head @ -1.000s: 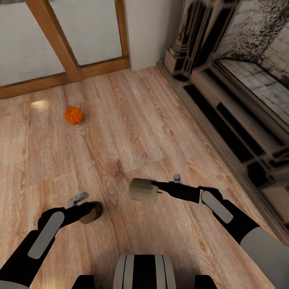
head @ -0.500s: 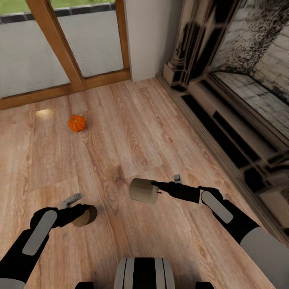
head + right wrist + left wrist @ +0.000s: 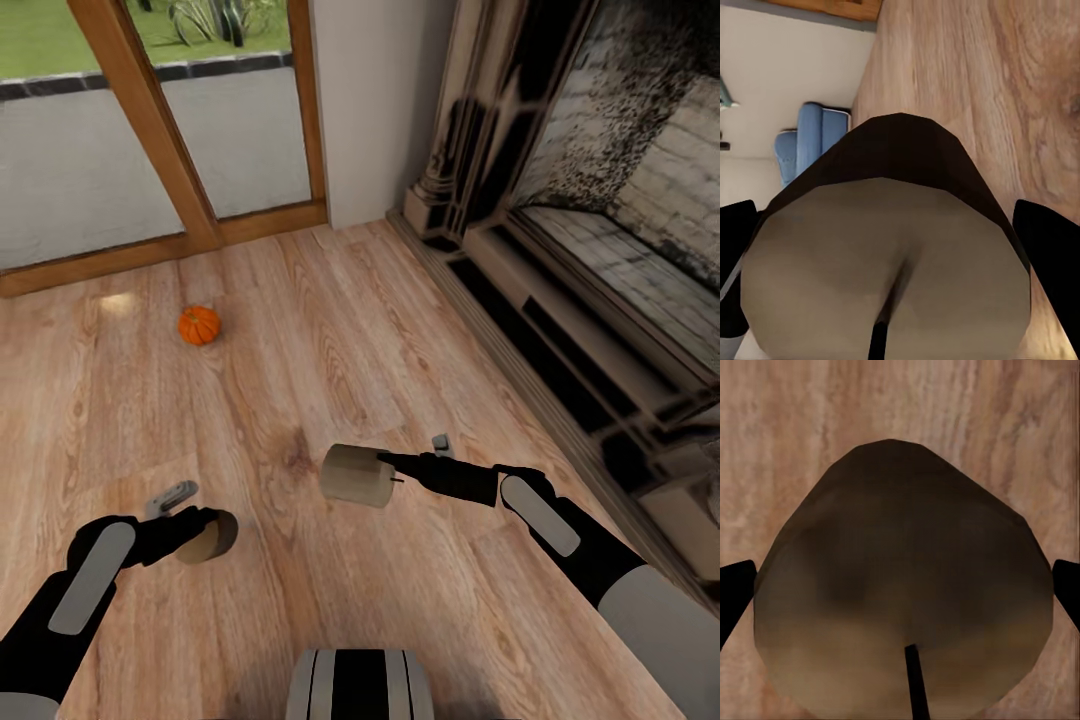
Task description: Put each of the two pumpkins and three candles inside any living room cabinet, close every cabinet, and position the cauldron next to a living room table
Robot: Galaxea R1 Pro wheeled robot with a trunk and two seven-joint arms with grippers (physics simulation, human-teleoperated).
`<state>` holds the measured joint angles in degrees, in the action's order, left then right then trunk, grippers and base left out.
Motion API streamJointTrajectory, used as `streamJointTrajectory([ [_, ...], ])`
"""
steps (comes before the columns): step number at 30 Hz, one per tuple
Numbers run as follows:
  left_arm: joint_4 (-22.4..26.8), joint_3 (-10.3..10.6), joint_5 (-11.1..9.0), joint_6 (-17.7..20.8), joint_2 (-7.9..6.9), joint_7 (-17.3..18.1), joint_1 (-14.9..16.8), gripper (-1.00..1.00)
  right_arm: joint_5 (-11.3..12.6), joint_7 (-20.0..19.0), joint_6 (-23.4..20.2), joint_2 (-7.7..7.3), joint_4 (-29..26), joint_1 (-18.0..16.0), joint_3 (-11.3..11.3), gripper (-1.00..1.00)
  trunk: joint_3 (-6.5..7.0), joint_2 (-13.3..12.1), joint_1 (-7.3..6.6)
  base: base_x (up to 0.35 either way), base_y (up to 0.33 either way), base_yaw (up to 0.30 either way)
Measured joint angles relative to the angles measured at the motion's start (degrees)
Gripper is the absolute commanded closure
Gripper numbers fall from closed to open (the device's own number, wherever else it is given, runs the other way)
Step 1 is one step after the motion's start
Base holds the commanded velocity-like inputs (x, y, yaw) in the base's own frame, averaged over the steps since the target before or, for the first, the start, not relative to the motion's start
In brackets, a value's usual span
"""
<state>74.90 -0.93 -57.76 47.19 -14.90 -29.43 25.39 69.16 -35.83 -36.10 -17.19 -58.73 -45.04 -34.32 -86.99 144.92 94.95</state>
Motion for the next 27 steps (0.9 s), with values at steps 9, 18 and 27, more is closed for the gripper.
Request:
streamJointTrajectory([
  [9,1.0,-2.3,0.0,0.5,-0.05,0.1,0.0,1.00,-0.1,1.8,0.0,0.50,0.0,0.0,0.0,1.00,1.99,-0.1,-0.23,-0.130,0.000,0.000],
  [18,1.2,-3.2,-0.1,2.4,0.04,0.2,0.0,1.00,0.1,3.2,0.0,0.62,0.0,0.0,0.0,1.00,3.99,-0.2,-0.43,-0.218,0.000,0.000],
  [27,1.1,-3.3,0.0,2.5,0.00,0.2,0.0,1.00,0.0,3.3,0.0,0.70,0.0,0.0,0.0,1.00,6.06,-0.4,-0.68,-0.260,0.000,-0.089],
])
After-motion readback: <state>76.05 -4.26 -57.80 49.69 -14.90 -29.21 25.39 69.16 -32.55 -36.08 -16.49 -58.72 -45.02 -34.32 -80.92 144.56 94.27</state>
